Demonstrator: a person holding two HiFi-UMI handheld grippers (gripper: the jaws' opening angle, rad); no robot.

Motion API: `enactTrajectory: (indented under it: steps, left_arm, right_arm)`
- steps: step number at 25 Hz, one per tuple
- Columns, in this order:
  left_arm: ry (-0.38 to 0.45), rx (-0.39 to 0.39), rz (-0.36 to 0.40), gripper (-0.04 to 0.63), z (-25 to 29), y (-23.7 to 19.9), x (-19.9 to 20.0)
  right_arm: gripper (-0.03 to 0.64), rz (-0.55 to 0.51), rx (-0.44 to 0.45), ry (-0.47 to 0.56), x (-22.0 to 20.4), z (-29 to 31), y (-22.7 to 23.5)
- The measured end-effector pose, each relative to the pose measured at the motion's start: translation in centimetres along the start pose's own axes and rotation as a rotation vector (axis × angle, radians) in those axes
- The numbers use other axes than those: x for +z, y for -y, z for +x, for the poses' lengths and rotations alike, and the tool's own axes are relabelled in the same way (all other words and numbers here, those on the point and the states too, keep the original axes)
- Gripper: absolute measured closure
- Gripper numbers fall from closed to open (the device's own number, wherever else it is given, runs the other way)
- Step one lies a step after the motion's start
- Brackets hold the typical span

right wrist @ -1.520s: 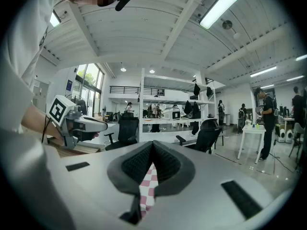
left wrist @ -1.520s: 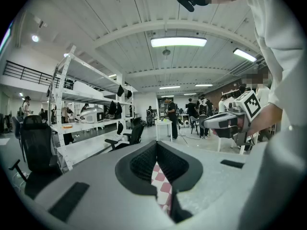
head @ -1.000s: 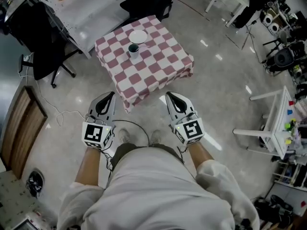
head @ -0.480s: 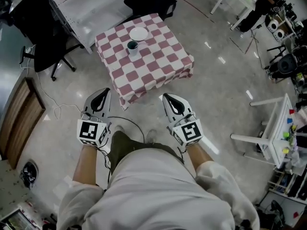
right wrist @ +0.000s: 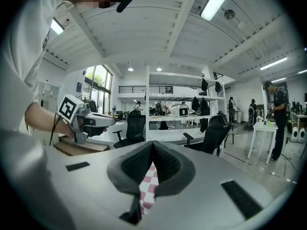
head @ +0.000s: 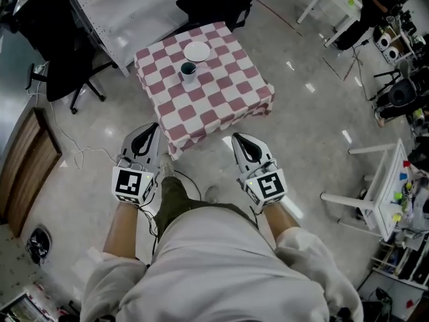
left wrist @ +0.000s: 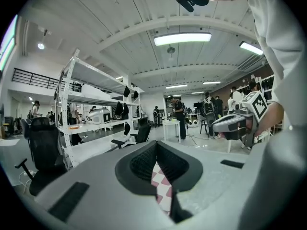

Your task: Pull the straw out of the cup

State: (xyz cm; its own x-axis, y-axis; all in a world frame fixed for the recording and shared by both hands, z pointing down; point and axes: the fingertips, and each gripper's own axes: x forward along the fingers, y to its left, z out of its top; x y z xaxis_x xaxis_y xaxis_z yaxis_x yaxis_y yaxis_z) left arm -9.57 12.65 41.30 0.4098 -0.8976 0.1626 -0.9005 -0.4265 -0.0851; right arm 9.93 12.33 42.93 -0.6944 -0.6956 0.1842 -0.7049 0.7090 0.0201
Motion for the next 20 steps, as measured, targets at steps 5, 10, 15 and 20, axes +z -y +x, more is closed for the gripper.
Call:
enactTrajectory:
  steps: [5, 10, 15, 20]
  left_arm:
    - [0.007, -0.056, 0.005, 0.591, 3.5, -3.5, -0.2]
    - [0.009, -0.130, -0.002, 0.591, 7.0, -7.9, -0.5]
    - [0.001, -0.206, 0.002, 0.591, 9.5, -11.5, -1.0]
    - [-0.005, -0.258, 0.001, 0.591, 11.0, -14.1, -1.1]
  right_arm:
    - [0.614, 0.010, -0.061, -0.010, 0.4, 3.9, 1.2]
    - [0.613, 0.013, -0.133, -0.023, 1.3, 8.8, 2.1]
    - [0.614, 0.023, -0.215, -0.022, 2.6, 12.6, 2.8]
    - [0.612, 0.028, -0.256, -0.038, 3.2, 15.2, 2.5]
